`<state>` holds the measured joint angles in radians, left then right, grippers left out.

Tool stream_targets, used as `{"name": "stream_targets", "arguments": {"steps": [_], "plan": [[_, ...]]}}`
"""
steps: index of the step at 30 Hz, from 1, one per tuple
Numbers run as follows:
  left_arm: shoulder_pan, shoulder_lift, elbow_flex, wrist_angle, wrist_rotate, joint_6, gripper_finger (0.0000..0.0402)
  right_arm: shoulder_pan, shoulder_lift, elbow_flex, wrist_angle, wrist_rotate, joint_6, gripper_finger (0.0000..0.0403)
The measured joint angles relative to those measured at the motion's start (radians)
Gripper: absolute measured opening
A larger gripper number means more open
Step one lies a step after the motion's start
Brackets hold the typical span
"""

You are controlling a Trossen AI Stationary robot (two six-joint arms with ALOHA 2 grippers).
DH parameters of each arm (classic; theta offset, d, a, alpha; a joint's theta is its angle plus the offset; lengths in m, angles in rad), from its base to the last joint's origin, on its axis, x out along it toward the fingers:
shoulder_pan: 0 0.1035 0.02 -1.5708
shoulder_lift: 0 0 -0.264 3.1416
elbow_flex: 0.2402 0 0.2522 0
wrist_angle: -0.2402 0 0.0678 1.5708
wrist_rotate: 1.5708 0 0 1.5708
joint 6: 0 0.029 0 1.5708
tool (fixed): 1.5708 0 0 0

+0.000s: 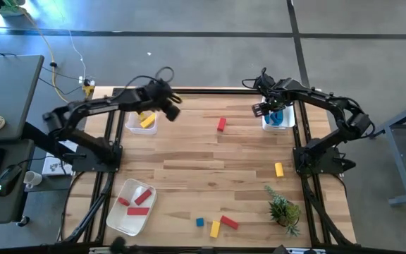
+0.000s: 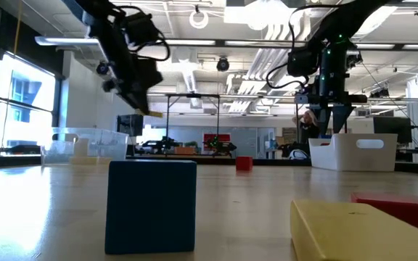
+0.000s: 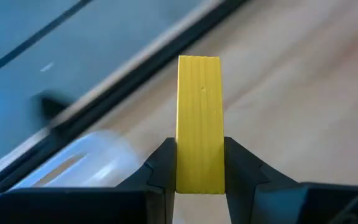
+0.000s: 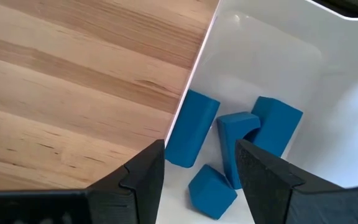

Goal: Sort & place blocks by color
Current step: Put the yellow block into the transparent bin

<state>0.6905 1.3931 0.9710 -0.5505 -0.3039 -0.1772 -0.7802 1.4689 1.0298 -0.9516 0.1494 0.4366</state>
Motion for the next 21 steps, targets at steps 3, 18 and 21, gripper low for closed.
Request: {"name": "stream_targets", "arguments": {"steps": [3, 18, 21], "plan": [[0.052, -0.051, 0.0, -0.115, -0.022, -0.058, 0.0069, 0.003, 0.0, 0.0, 0.0, -0.005, 0.0, 0.0181], [0.161, 0.03, -0.018, -0.39, 0.028, -0.145, 0.0076, 0.002, 0.0, 0.0, 0.004, -0.059, 0.004, 0.0181], [0.161, 0.056, -0.026, -0.389, 0.028, -0.145, 0.0078, 0.003, 0.0, 0.0, 0.004, -0.084, 0.0, 0.0181]]}}
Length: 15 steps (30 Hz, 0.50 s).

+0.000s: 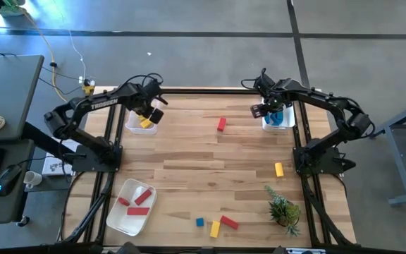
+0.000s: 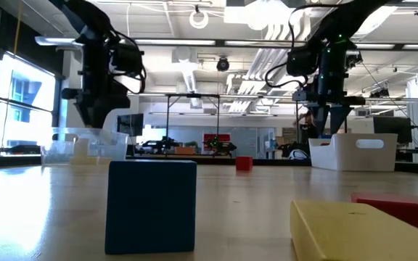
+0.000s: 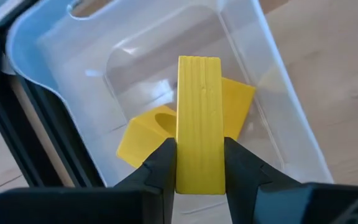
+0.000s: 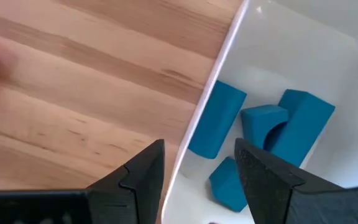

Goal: Sort & place blocks by color
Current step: Put the yellow block into the transparent bin

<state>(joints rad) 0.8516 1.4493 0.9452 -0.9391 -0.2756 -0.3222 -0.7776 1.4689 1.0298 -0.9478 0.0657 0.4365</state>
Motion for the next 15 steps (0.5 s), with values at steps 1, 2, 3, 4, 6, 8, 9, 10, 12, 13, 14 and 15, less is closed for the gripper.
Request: {"name": "stream_targets", "arguments": {"steps": [1, 2, 3, 4, 6, 8, 9, 10, 12, 13, 14, 15], "plan": [[0.0, 0.009, 0.0, 0.0, 0.0, 0.0, 0.0079, 0.001, 0.0, 0.0, 0.0, -0.007, 0.0, 0.0181], [0.0, 0.015, 0.0, 0.0, 0.0, 0.0, 0.0081, 0.004, 0.0, 0.0, 0.0, -0.011, 0.0, 0.0181], [0.0, 0.02, 0.0, 0.001, 0.0, 0.0, 0.0084, 0.008, 0.0, 0.0, 0.0, -0.011, 0.0, 0.0181], [0.0, 0.026, 0.0, 0.002, 0.0, 0.0, 0.0088, 0.013, 0.0, 0.0, 0.0, -0.009, 0.0, 0.0181], [0.0, 0.036, 0.0, 0.002, 0.0, 0.0, 0.0097, 0.025, -0.002, 0.0, 0.001, 0.002, -0.002, 0.0181], [0.0, 0.038, 0.0, 0.002, 0.003, -0.009, 0.0108, 0.041, -0.006, 0.0, 0.011, 0.01, -0.009, 0.0181], [0.0, 0.038, 0.0, 0.001, 0.003, -0.016, 0.0113, 0.049, -0.01, 0.0, 0.014, 0.012, -0.012, 0.0181], [0.0, 0.038, 0.0, 0.001, 0.003, -0.021, 0.0119, 0.056, -0.014, 0.0, 0.019, 0.012, -0.014, 0.0181], [0.0, 0.038, 0.0, 0.001, 0.003, -0.024, 0.013, 0.073, -0.023, 0.0, 0.036, 0.012, -0.016, 0.0181], [0.0, 0.038, 0.0, 0.001, 0.003, -0.023, 0.0135, 0.081, -0.028, 0.0, 0.042, 0.012, -0.016, 0.0181], [0.0, 0.038, 0.0, 0.001, 0.003, -0.02, 0.014, 0.089, -0.033, 0.0, 0.046, 0.012, -0.016, 0.0181], [0.0, 0.038, 0.0, 0.001, 0.003, -0.018, 0.0146, 0.097, -0.037, 0.0, 0.051, 0.012, -0.015, 0.0181]]}}
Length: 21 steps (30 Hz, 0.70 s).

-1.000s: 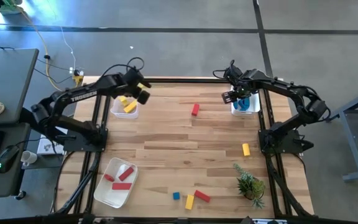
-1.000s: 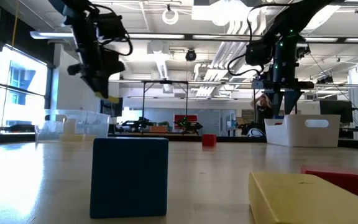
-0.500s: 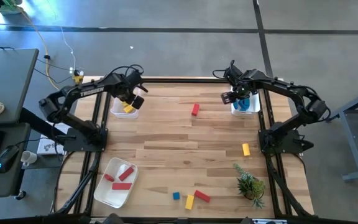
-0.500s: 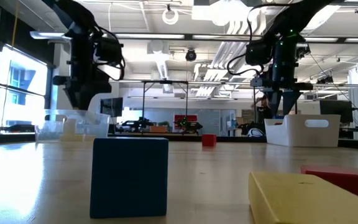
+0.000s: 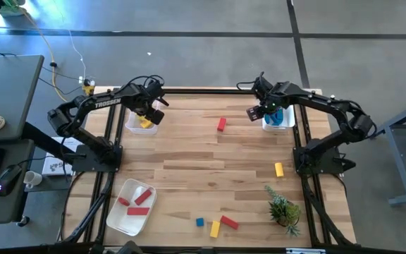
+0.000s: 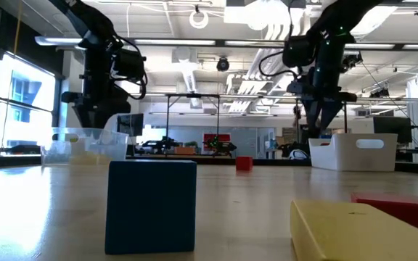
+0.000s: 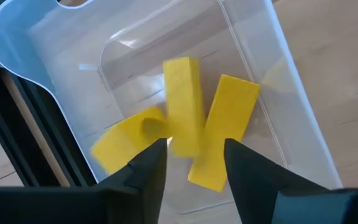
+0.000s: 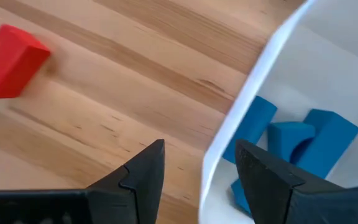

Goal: Sort & place blocks by color
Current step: Put the yellow block into the transparent bin, then put the red block into the bottom white bin

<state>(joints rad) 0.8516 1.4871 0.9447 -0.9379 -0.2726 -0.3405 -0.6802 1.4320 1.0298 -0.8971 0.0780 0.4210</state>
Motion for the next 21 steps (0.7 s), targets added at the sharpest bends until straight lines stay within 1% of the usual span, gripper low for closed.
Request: {"name": "stream_targets", "arguments": {"steps": [5, 9, 15, 18, 21], "plan": [[0.0, 0.0, 0.0, 0.0, 0.0, 0.002, 0.0177, 0.049, -0.024, 0.0, 0.007, -0.003, 0.008, 0.0181], [0.0, 0.0, 0.004, -0.004, 0.0, 0.019, 0.0194, 0.101, -0.057, 0.0, 0.008, -0.028, 0.039, 0.0181], [0.0, 0.001, 0.058, -0.026, 0.0, 0.029, 0.0195, 0.197, -0.106, 0.0, 0.035, -0.074, 0.077, 0.0181], [0.0, 0.001, 0.1, -0.048, 0.0, 0.03, 0.0192, 0.248, -0.112, 0.0, 0.062, -0.117, 0.094, 0.0181], [-0.009, -0.001, 0.145, -0.067, 0.0, 0.03, 0.0191, 0.301, -0.112, 0.0, 0.092, -0.132, 0.12, 0.0181]]}}
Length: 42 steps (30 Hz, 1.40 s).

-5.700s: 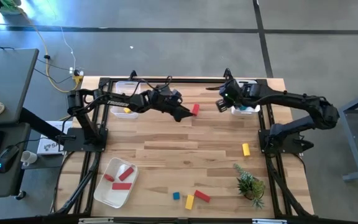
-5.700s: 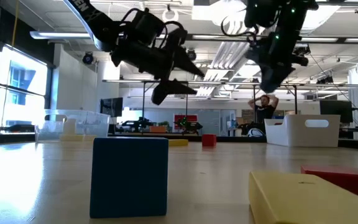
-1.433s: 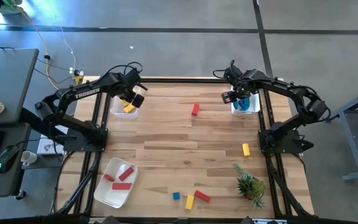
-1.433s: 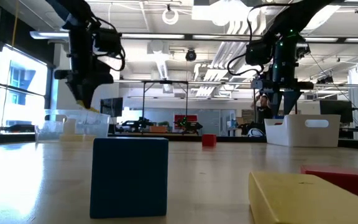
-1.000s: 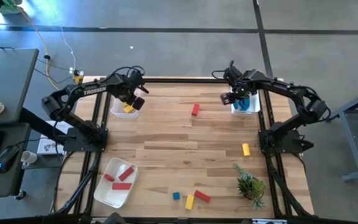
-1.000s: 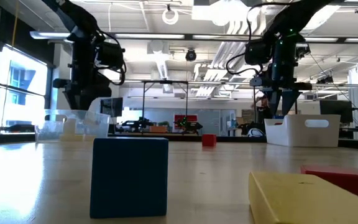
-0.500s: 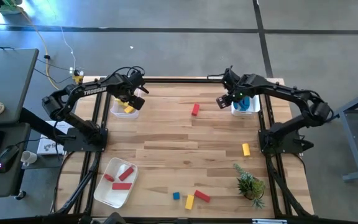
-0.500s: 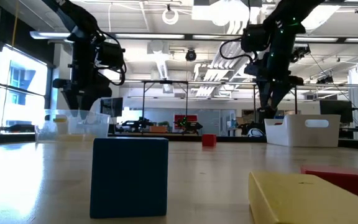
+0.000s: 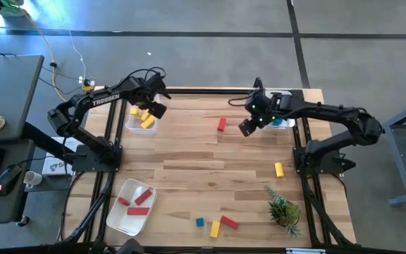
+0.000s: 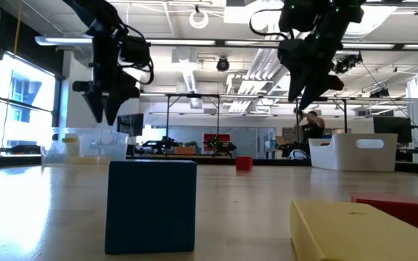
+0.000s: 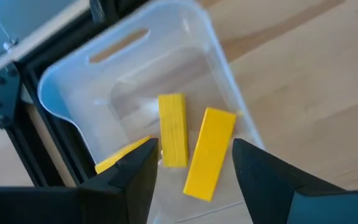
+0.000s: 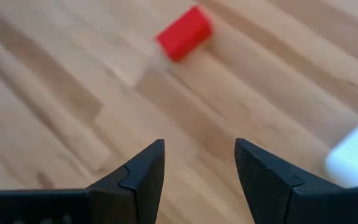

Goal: Sort & place blocks by color
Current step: Put the red block into the bottom white bin

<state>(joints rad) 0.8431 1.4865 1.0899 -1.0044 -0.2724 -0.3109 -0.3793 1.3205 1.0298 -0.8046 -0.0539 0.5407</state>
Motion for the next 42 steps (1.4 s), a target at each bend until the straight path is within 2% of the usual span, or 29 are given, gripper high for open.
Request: {"name": "stream_targets", "arguments": {"steps": [4, 9, 13, 19, 26, 28, 34, 37, 42], "plan": [[-0.026, -0.001, 0.053, -0.009, 0.022, 0.0, 0.0193, 0.066, 0.0, 0.0, 0.038, 0.0, 0.002, 0.0181], [-0.074, -0.001, 0.108, -0.008, 0.121, -0.006, 0.0191, 0.127, 0.003, 0.0, 0.055, -0.001, 0.036, 0.0181], [-0.133, -0.001, 0.129, -0.001, 0.177, -0.018, 0.0191, 0.156, 0.008, 0.0, 0.056, 0.025, 0.0, 0.0181], [-0.238, -0.002, 0.13, 0.009, 0.184, -0.067, 0.0192, 0.173, 0.01, 0.0, 0.106, 0.09, -0.042, 0.0181], [-0.34, -0.002, 0.13, 0.035, 0.186, -0.106, 0.0189, 0.168, 0.01, 0.0, 0.203, 0.096, -0.051, 0.0182], [-0.361, -0.002, 0.13, 0.043, 0.186, -0.105, 0.0189, 0.168, 0.01, 0.0, 0.212, 0.065, -0.052, 0.0182], [-0.398, -0.002, 0.13, 0.052, 0.185, -0.105, 0.0188, 0.189, 0.01, 0.0, 0.256, -0.132, -0.012, 0.0181], [-0.407, -0.002, 0.13, 0.052, 0.183, -0.102, 0.0188, 0.235, 0.01, 0.0, 0.281, -0.165, -0.009, 0.0181], [-0.408, -0.002, 0.13, 0.052, 0.181, -0.07, 0.0189, 0.352, 0.01, 0.0, 0.324, -0.158, 0.027, 0.0182]]}}
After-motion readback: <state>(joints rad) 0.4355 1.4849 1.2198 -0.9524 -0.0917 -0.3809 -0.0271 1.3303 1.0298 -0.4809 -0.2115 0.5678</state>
